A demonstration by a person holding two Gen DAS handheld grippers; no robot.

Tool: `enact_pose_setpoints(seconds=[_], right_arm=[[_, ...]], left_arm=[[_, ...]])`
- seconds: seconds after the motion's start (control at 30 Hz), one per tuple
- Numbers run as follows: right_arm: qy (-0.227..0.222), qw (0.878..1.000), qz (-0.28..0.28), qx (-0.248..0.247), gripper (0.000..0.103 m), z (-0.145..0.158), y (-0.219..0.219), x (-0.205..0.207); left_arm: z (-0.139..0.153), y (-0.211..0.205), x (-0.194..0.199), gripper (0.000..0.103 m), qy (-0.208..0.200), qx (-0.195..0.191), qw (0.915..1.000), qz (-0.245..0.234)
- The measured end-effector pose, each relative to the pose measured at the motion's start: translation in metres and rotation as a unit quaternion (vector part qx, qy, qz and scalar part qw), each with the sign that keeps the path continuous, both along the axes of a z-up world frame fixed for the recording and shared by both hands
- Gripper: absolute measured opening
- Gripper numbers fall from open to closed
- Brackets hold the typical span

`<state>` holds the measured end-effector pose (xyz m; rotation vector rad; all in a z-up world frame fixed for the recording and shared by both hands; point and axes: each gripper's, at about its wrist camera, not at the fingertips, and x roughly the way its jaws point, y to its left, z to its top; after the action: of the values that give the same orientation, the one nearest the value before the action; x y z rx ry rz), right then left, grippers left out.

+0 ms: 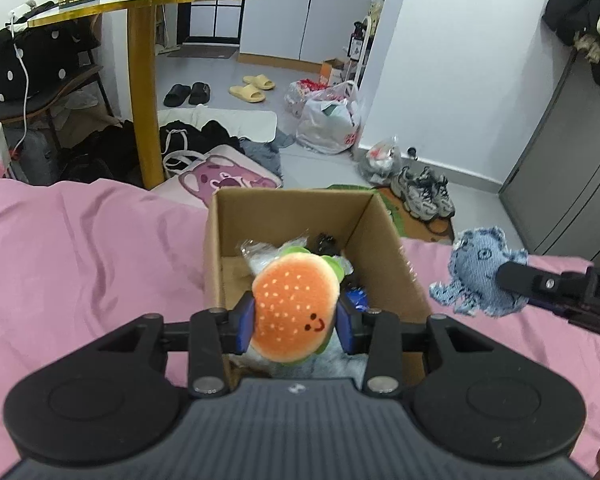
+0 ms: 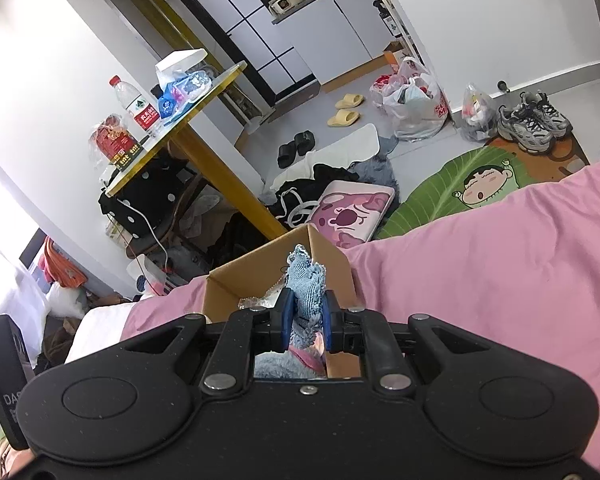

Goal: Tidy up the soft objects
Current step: 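Carry the burger plush with the left tool into the box and release it, then lower the denim plush into the box and open the right tool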

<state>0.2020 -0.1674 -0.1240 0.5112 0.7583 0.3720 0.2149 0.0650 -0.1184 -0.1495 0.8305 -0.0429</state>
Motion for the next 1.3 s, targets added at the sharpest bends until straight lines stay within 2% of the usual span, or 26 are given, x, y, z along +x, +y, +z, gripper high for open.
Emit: enact_pose_setpoints(seconds=[0.23,0.37,0.5,0.93,1.1,1.17,1.23,1.3], right_arm=[[0.0,1.0,0.007,-0.005,0.015,-0.002,0.005,-0.003],[0.003,1.0,0.008,-0.002,0.015,-0.003,0.004,-0.003],[0.003,1.0,0.013,-0.001,0.015,-0.004,0.008,-0.002],[-0.002,0.999,0.039,-0.03,0.016,-0.009,0.032,0.013],[-0.01,0.998,0.044,-0.051,0.021,-0.008,0.04,0.016],[-0.006,0.998,0.036,-0.055,0.033,-0.007,0.036,0.015],[-0.007,0.999,0.031,-0.042,0.035,-0.005,0.028,0.01],[-0.005,0.999,0.025,-0.039,0.036,-0.004,0.022,0.006]], left_arm=[[-0.009,0.005,-0.008,0.042,0.025,0.001,0.9997,0.007],[-0.011,0.013,-0.011,0.05,0.031,-0.02,0.9992,0.011],[-0.008,0.012,-0.013,0.062,0.026,-0.016,0.9994,0.018],[0.002,0.015,-0.01,0.062,0.009,-0.02,0.9995,0.024],[0.004,0.011,-0.007,0.062,0.005,-0.022,0.9996,0.02],[0.005,0.009,-0.007,0.062,0.002,-0.02,0.9996,0.019],[0.006,0.007,-0.007,0.063,-0.002,-0.014,0.9997,0.02],[0.007,0.004,-0.007,0.072,-0.003,-0.007,0.9997,0.022]])
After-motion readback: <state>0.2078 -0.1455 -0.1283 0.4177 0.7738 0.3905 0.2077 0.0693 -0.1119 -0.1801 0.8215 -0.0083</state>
